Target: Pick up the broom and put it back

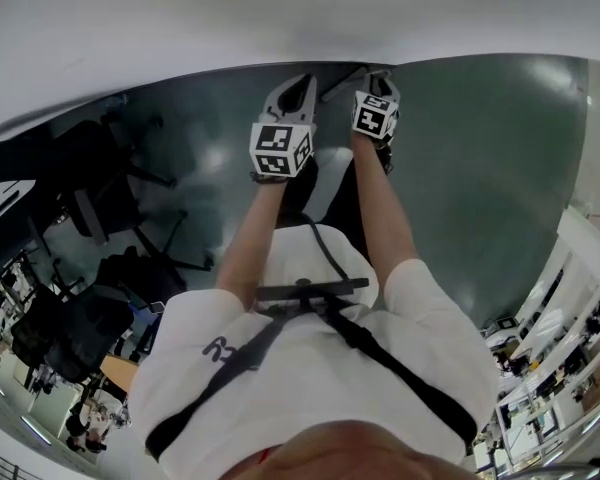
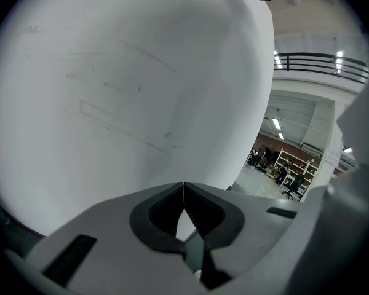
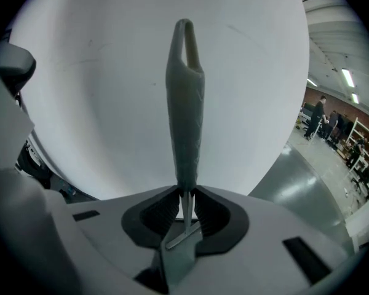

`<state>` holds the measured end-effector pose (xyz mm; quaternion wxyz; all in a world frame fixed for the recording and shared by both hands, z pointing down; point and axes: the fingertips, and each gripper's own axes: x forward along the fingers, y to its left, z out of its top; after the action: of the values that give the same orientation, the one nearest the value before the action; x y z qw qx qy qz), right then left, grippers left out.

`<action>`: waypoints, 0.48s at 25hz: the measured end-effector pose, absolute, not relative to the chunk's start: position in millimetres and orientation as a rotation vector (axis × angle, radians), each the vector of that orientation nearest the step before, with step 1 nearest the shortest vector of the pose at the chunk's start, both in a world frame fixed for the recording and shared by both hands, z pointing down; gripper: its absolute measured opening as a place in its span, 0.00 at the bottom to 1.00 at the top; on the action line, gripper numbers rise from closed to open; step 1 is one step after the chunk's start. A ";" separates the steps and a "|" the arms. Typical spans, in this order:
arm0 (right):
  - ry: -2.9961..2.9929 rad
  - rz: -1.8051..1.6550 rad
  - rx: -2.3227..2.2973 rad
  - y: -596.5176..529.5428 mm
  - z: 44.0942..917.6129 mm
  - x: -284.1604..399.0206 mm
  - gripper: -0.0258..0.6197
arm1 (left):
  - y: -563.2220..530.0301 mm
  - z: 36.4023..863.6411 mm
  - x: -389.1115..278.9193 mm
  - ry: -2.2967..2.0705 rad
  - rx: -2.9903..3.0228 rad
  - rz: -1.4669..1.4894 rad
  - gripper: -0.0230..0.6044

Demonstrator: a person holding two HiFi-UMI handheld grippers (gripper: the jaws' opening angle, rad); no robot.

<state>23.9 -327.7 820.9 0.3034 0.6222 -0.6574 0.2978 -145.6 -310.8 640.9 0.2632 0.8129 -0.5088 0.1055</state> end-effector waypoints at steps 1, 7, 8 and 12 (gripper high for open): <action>-1.748 0.777 1.648 -334.4 820.9 26.2 0.16 | -311.5 641.0 -146.2 -1.378 2.198 0.284 0.06; -1.788 0.755 1.628 -368.9 820.0 30.8 0.16 | -312.7 647.5 -147.0 -1.383 2.185 0.294 0.06; -1.786 0.759 1.616 -370.8 822.5 32.0 0.16 | -312.6 648.3 -146.2 -1.383 2.183 0.294 0.06; -1.819 0.733 1.610 -386.0 817.6 32.8 0.16 | -312.6 649.8 -144.3 -1.383 2.175 0.289 0.06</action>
<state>32.8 -386.0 817.6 0.2974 0.6059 -0.6844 0.2759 -144.3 -312.6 649.8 0.2704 0.8074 -0.5132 0.1073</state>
